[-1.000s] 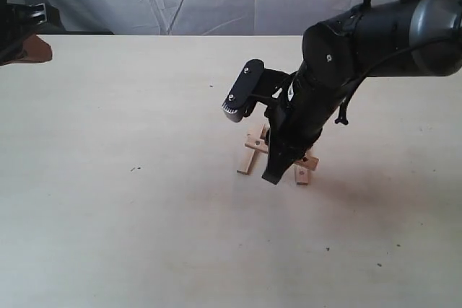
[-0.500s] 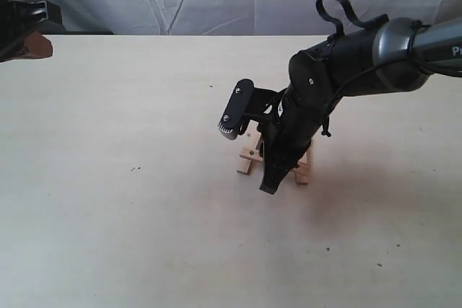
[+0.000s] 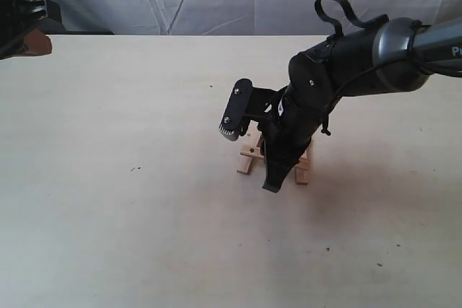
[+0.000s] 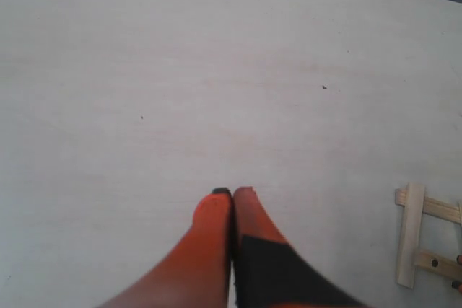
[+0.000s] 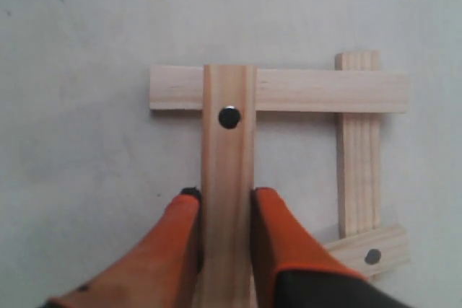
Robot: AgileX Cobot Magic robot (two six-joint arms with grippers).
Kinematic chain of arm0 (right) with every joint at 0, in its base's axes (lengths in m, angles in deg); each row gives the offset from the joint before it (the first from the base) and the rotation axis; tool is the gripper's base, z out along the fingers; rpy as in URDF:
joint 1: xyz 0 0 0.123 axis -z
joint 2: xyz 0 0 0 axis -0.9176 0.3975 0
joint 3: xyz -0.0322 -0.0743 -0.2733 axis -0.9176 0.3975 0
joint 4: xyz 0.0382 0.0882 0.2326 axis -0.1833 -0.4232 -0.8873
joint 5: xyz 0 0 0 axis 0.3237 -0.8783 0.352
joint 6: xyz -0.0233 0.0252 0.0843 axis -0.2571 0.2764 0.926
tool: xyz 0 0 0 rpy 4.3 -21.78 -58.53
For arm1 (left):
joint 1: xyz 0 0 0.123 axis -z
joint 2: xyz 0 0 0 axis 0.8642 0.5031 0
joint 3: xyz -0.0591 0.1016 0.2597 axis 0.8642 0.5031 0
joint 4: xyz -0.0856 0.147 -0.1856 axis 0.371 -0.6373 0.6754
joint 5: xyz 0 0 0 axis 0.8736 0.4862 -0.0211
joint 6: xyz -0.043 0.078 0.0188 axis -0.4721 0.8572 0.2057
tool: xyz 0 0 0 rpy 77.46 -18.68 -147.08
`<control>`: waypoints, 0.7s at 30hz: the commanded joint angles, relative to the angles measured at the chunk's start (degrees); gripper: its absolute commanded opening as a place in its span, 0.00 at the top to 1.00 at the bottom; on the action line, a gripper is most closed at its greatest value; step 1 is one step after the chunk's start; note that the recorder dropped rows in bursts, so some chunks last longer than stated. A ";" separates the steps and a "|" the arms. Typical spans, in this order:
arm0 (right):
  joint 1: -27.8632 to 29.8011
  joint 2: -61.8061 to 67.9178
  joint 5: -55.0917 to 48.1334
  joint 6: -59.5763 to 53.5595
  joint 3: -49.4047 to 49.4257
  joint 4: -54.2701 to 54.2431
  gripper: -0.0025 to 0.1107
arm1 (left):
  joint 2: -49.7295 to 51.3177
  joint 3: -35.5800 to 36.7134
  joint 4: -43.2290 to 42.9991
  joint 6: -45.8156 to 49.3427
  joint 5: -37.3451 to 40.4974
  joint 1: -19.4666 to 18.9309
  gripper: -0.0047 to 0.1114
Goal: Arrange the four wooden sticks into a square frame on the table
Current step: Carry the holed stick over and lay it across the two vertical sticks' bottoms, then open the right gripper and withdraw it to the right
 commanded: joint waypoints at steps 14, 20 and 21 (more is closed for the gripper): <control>-0.16 -0.04 -0.76 -0.68 0.09 0.48 0.70 | -0.29 0.14 0.41 0.11 -0.47 0.27 0.96; -0.04 -4.76 -5.72 10.14 -0.66 1.22 0.70 | -0.29 0.14 0.41 3.24 0.87 0.27 0.96; 0.60 -7.18 -8.79 14.98 -0.66 1.68 0.74 | -0.29 0.14 1.50 6.82 2.29 0.27 0.96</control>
